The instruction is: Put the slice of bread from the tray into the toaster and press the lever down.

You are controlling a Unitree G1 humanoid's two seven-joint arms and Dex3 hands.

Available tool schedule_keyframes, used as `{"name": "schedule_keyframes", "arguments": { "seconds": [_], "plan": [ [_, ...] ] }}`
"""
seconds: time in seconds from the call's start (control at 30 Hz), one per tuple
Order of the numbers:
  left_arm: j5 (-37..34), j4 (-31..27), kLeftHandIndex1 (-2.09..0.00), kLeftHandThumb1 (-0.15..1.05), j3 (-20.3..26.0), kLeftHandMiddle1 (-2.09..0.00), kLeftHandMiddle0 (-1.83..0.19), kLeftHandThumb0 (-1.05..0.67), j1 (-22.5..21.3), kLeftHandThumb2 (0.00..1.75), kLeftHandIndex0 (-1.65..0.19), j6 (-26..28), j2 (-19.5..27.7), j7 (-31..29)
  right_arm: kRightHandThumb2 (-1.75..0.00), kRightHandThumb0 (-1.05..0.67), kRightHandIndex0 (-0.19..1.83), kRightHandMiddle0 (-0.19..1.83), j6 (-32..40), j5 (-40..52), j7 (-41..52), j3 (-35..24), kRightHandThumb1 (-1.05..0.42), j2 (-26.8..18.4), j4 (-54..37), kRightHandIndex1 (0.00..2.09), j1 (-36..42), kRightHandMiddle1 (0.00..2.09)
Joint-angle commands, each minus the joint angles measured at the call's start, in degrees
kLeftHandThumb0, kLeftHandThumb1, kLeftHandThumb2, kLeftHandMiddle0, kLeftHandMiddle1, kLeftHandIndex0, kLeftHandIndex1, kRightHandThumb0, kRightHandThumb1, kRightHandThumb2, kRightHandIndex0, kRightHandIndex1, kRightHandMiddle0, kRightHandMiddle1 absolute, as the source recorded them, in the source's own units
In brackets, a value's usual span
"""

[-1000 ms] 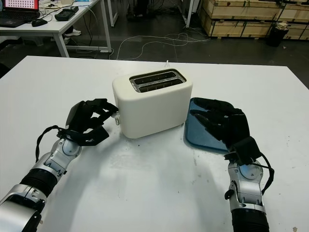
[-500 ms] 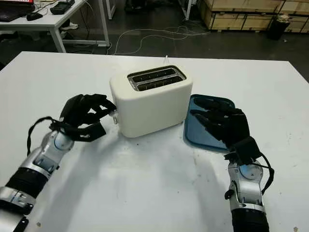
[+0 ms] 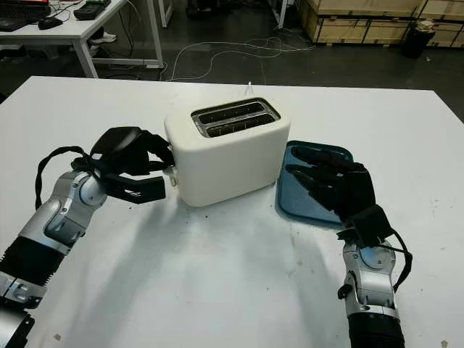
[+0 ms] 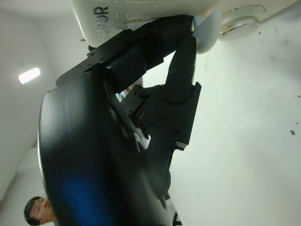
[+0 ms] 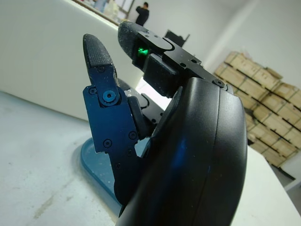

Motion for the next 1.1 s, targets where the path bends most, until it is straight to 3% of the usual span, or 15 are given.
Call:
{"name": "schedule_keyframes", "arguments": {
  "seconds": [0.0,0.13,0.3,0.33,0.47,0.53,0.63,0.8,1.07],
  "plan": [
    [0.85,0.14,-0.27,0.84,-10.18,-1.10,-1.00,-0.29,-1.42,0.00,-1.20,-6.38,-7.16,-5.58,0.00,-0.44,1.10,1.03,0.99,0.00,-0.03,-0.38,-0.86,-0.73,-0.88,0.00,0.30,0.00],
    [2.06,1.17,-0.32,0.84,-11.02,-1.27,-0.94,-0.32,-1.64,0.00,-1.27,-6.33,-8.05,-5.67,0.00,-0.46,1.10,1.02,0.70,0.21,0.31,-0.50,-0.86,-0.82,-0.46,0.00,0.30,0.00],
    [3.15,5.75,-0.25,0.89,-13.28,-1.16,-0.89,-0.29,0.02,0.02,-1.15,-4.51,-12.21,-4.23,0.00,-0.45,1.11,1.02,1.18,-0.19,-0.11,-0.52,-0.86,-0.96,-0.97,0.01,0.55,0.00],
    [4.60,8.73,-0.23,0.89,-14.41,-1.14,-0.86,-0.28,0.45,0.02,-1.12,-4.23,-13.84,-2.25,0.00,-0.46,1.11,1.02,1.20,-0.51,-0.35,-0.52,-0.86,-1.03,-1.00,0.01,0.62,0.00],
    [7.63,32.93,-0.23,0.91,-15.48,-1.24,-0.78,-0.22,1.26,0.01,-1.12,-4.27,-23.80,10.47,0.00,-0.45,1.11,1.02,1.18,-0.22,-0.01,-0.79,-0.86,-1.38,-0.76,0.01,0.75,0.00],
    [6.90,38.49,-0.21,0.92,-14.54,-1.17,-0.74,-0.23,2.09,0.01,-1.09,-4.80,-26.00,12.82,0.00,-0.45,1.09,1.02,1.66,-0.06,0.03,-1.05,-0.86,-1.74,-1.15,0.00,0.81,0.00],
    [6.13,40.10,-0.27,0.92,-14.01,-1.34,-0.72,-0.24,2.47,0.01,-1.08,-6.03,-26.23,14.19,0.00,-0.43,1.09,1.03,1.64,-0.33,0.05,-1.49,-0.86,-2.55,-1.07,0.00,0.63,0.00],
    [4.00,43.93,-0.29,0.91,-12.54,-1.18,-0.78,-0.20,1.98,0.01,-1.02,-8.03,-27.31,15.95,0.00,-0.46,1.10,1.02,0.84,-0.96,-0.06,-1.15,-0.86,-2.75,-0.45,0.01,0.42,0.00],
    [2.75,46.57,-0.25,0.92,-13.79,-1.02,-0.69,-0.21,0.88,0.05,-0.97,-10.58,-26.89,16.12,0.00,-0.44,1.10,1.02,1.43,-1.19,-0.36,-0.90,-0.86,-3.02,-1.11,0.01,0.61,0.00]
  ]
}}
